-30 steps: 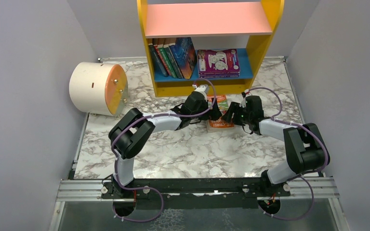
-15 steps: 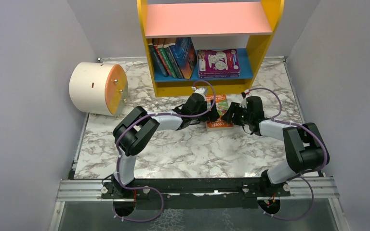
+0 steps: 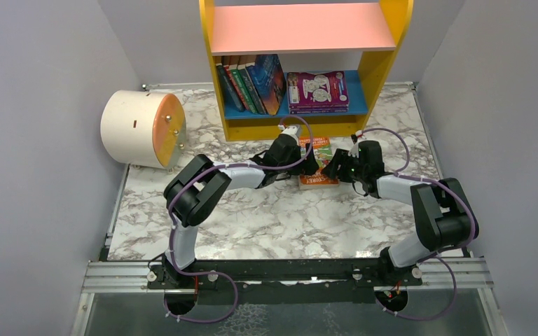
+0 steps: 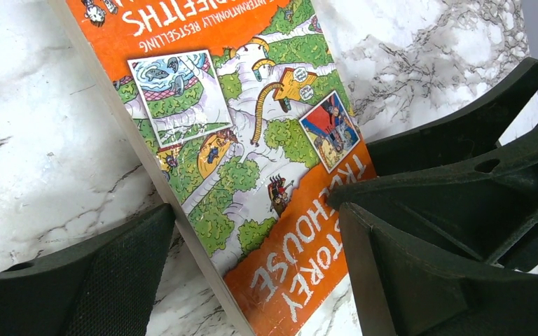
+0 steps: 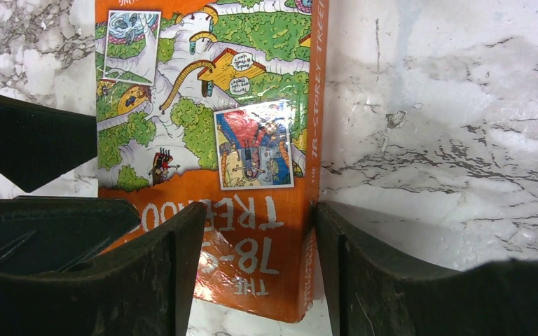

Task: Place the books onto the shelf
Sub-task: Pick up the book from the center of the board.

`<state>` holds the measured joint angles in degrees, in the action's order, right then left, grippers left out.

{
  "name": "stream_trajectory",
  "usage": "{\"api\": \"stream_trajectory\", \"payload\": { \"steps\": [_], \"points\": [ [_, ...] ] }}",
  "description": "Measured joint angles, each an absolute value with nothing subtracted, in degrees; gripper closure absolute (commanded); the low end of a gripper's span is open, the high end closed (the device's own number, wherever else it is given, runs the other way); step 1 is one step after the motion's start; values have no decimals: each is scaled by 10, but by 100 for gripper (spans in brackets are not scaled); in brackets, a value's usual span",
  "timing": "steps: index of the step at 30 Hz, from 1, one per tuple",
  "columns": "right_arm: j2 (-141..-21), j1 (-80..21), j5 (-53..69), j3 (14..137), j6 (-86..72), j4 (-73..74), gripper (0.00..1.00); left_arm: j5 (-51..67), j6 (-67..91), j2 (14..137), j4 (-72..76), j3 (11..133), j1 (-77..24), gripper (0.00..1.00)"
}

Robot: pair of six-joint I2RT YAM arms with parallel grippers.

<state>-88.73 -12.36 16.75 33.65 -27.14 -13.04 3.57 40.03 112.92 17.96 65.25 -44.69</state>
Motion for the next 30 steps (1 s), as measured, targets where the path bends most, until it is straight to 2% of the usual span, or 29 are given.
{"api": "stream_trajectory", "payload": {
  "steps": [12,26,28,30],
  "points": [
    [-896,-124,189,335,-274,-148,44,46,405,1068,195,639,-450,21],
    [-896,-124,190,335,-274,-150,45,110,438,1109,254,638,-429,22],
    [-896,-124,190,335,-274,-150,45,116,441,1110,261,633,-425,24],
    [-896,-124,190,335,-274,-150,45,121,443,1113,265,629,-422,32]
  ]
}}
